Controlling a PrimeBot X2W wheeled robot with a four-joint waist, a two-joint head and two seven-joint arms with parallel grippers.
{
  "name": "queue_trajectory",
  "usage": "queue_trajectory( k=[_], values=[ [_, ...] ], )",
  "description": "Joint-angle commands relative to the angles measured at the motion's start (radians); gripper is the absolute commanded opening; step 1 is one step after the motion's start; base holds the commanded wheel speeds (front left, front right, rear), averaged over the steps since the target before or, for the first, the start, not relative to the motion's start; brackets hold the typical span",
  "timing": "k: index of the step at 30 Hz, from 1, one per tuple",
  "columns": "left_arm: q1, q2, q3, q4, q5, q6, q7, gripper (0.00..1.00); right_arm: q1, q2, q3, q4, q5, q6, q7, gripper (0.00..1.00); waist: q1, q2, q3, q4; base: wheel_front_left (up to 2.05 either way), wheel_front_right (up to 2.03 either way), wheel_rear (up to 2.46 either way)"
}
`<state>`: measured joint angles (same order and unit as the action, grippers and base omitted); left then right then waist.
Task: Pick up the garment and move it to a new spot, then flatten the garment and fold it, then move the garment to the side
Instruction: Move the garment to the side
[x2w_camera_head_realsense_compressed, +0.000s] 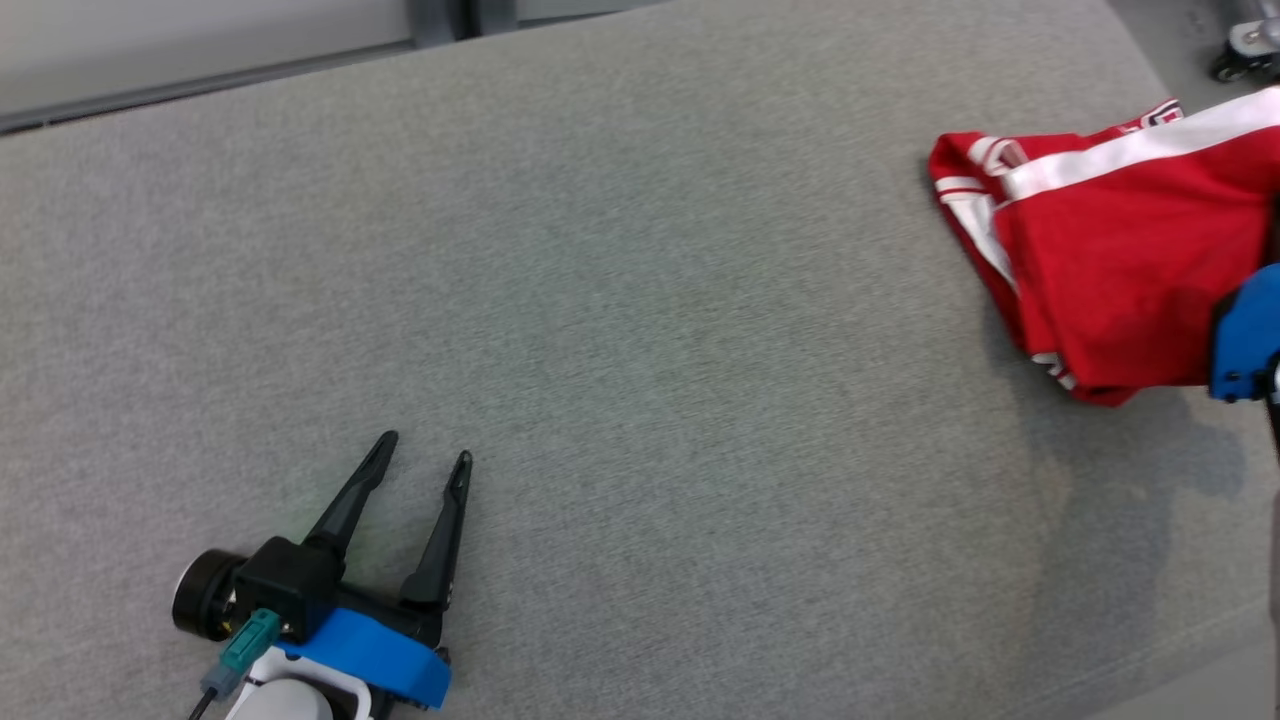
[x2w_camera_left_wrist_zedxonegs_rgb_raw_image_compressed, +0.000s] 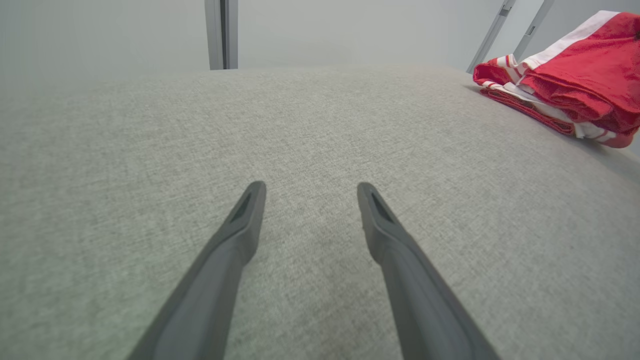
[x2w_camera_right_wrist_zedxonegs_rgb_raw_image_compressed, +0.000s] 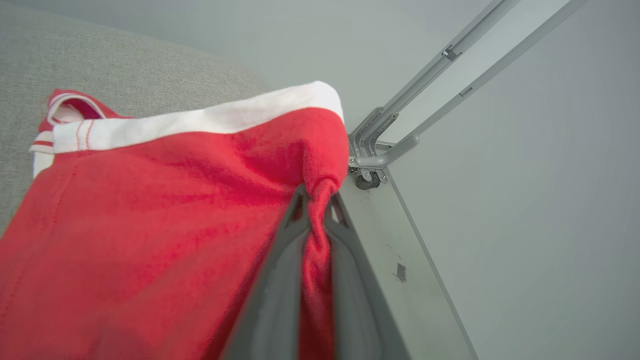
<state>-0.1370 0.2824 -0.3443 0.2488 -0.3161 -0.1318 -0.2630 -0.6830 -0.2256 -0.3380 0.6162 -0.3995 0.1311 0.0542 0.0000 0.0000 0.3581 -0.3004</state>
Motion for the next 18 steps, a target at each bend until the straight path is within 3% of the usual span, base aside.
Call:
queue_trajectory(
  k=[1,2,3,4,5,11,18],
  values=[
    [-0.025,0.012,-0.005,-0.006,-0.002,0.002,-0.002,1.0,-0.012,-0.003,-0.039,-0.03,-0.03,-0.001,0.023,0.0,0.0,0.0,0.041,0.042,0.0,0.0,0.0],
    [-0.03,0.018,-0.006,-0.007,-0.004,0.003,-0.002,1.0,-0.011,-0.001,-0.06,-0.047,-0.048,-0.001,0.035,0.0,0.0,0.0,0.049,0.051,0.0,0.0,0.0],
    [-0.037,0.023,-0.007,-0.009,-0.006,0.003,-0.002,1.0,-0.013,-0.002,-0.09,-0.064,-0.063,-0.001,0.043,0.12,0.0,0.0,0.057,0.059,0.0,0.0,0.0],
    [-0.042,0.026,-0.008,-0.011,-0.008,0.003,-0.002,1.0,-0.02,0.002,-0.121,-0.088,-0.081,-0.001,0.043,0.87,0.0,0.0,0.065,0.066,0.0,0.0,0.0],
    [-0.049,0.028,-0.01,-0.013,-0.009,0.003,-0.001,1.0,-0.023,0.012,-0.144,-0.106,-0.101,-0.001,0.043,1.0,0.0,0.0,0.072,0.072,0.0,0.0,0.0],
    [-0.063,0.033,0.004,-0.008,-0.017,0.003,0.001,1.0,-0.037,0.106,-0.244,-0.2,-0.18,-0.001,0.001,1.0,0.0,0.0,0.083,0.089,0.0,0.0,0.0],
    [-0.066,0.021,0.035,0.002,-0.009,0.003,0.0,1.0,-0.054,0.172,-0.173,-0.202,-0.128,-0.001,-0.152,1.0,0.0,0.0,0.065,0.088,0.0,0.0,0.0]
  ],
)
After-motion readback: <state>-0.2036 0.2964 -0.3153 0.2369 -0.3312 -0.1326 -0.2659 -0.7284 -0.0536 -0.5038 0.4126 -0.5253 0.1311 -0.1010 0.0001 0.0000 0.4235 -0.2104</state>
